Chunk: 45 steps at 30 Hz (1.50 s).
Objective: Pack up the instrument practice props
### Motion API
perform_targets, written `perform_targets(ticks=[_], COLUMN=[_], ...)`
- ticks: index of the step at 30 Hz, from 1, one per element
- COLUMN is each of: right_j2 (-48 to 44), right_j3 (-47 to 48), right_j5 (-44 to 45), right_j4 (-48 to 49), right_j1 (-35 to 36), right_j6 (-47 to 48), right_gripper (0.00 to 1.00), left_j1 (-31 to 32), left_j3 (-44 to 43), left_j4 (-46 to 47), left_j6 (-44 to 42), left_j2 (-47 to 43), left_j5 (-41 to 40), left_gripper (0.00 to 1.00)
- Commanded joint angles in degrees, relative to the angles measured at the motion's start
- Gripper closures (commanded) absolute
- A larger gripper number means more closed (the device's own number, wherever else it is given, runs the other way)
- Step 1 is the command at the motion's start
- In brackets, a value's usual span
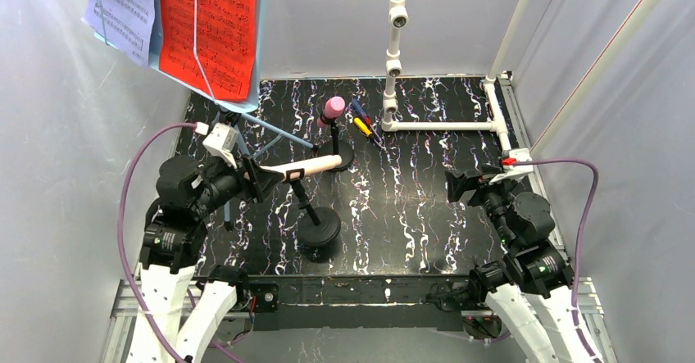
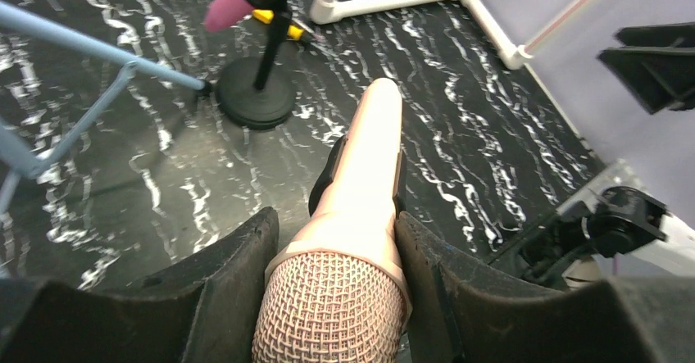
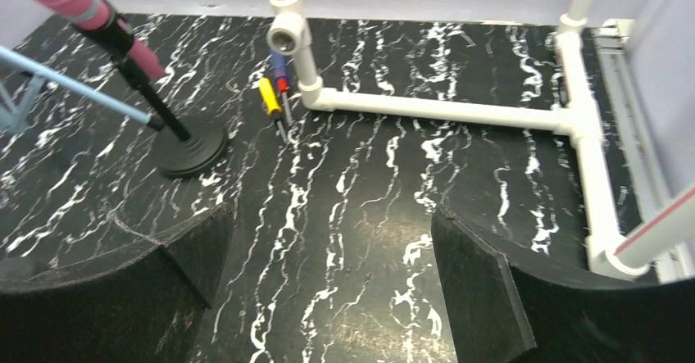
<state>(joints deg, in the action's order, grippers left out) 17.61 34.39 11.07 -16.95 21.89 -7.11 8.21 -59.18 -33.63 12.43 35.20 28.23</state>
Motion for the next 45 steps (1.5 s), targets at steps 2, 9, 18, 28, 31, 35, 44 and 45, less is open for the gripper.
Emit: perform_targets(ticks=[2, 9, 18, 28, 31, 35, 44, 45], right_j2=[1.3, 9.5, 21.8, 26.6, 26.7, 27.7, 35.5, 36.2], right_j3=[0.1, -3.1, -6.9, -9.8, -10.2, -11.3, -11.3, -11.5], right_j5=[-8.9, -24.5, -32.7, -11.7, -6.5, -1.1, 14.3, 15.4], right_j4=[5.2, 14.7, 35.0, 42.6, 43.0, 45.4, 54.1, 55.4], right_j1=[0.3, 0.3, 3.8, 27.1, 31.5, 37.8, 51.6, 52.1], right_j6=[-3.7, -7.4, -14.0, -10.3, -8.8, -8.1, -2.0, -1.5], right_gripper=[0.01, 0.01, 0.01, 0.03, 0.04, 0.05, 0.07, 0.07], left_j1=[1.8, 7.2, 16.1, 19.2, 21.1, 24.7, 26.8, 26.9], left_j3=[3.4, 5.3, 6.7, 13.9, 15.2, 16.9, 16.6, 16.2], left_j4=[19.9, 25.9, 28.3, 32.6, 31.5, 30.7, 36.4, 36.5], left_j6=[7.2, 4.7, -0.7, -0.6, -2.0, -2.7, 0.2, 0.4], left_j2=[-0.4, 3.3, 9.6, 9.3, 6.5, 3.9, 3.8, 4.3], left_j5=[9.1, 6.9, -0.5, -1.6, -4.2, -12.5, -19.0, -19.0], left_gripper=[1.0, 1.0, 1.0, 1.0, 1.0, 1.0, 1.0, 1.0])
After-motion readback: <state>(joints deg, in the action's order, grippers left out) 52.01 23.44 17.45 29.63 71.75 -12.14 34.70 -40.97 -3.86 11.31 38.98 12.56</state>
